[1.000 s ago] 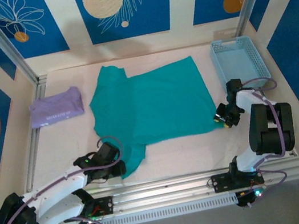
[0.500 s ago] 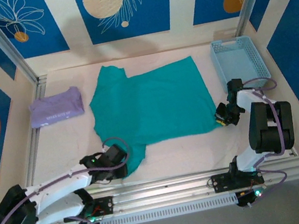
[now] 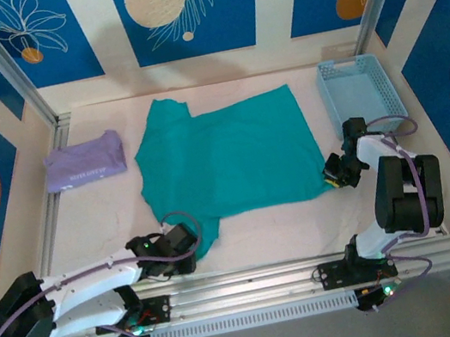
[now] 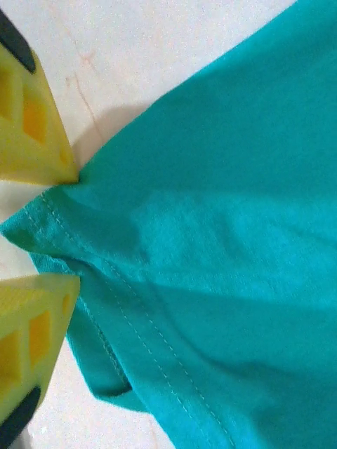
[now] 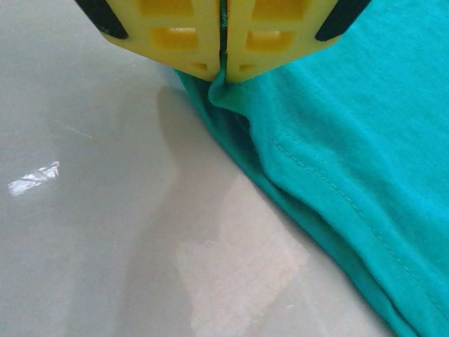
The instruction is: Fold the inside-out t-shirt
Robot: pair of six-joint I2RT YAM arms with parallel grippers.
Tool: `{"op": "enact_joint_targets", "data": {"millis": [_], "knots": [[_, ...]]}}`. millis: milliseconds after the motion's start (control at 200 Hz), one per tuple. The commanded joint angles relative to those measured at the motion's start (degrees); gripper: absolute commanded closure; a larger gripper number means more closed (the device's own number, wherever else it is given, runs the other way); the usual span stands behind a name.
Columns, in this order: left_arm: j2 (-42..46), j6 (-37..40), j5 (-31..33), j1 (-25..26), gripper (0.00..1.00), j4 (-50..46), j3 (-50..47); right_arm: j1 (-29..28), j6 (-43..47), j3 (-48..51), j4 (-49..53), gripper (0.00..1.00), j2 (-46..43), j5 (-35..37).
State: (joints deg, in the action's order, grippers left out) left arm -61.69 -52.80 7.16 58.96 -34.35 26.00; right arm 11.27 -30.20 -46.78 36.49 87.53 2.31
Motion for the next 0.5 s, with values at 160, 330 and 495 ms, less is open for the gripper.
{"op": "enact_joint_targets", "data": {"millis": [160,330,495], "knots": [[5.54,2.22,2.76,-1.04,1.00,-4.39,0.78,0.75,2.01,0.41,-1.32,0.92,-0.87,-4.86],[16.03,6.93,1.67,-7.76,1.00,-10.67,5.18,0.71,2.69,0.25,-1.09,0.95,-3.05,-5.11],[17.97,15.65,-6.94,-22.60,1.00,-9.34,9.39,0.77,2.60,-2.90,-0.28,0.95,-4.69,-5.71]]}}
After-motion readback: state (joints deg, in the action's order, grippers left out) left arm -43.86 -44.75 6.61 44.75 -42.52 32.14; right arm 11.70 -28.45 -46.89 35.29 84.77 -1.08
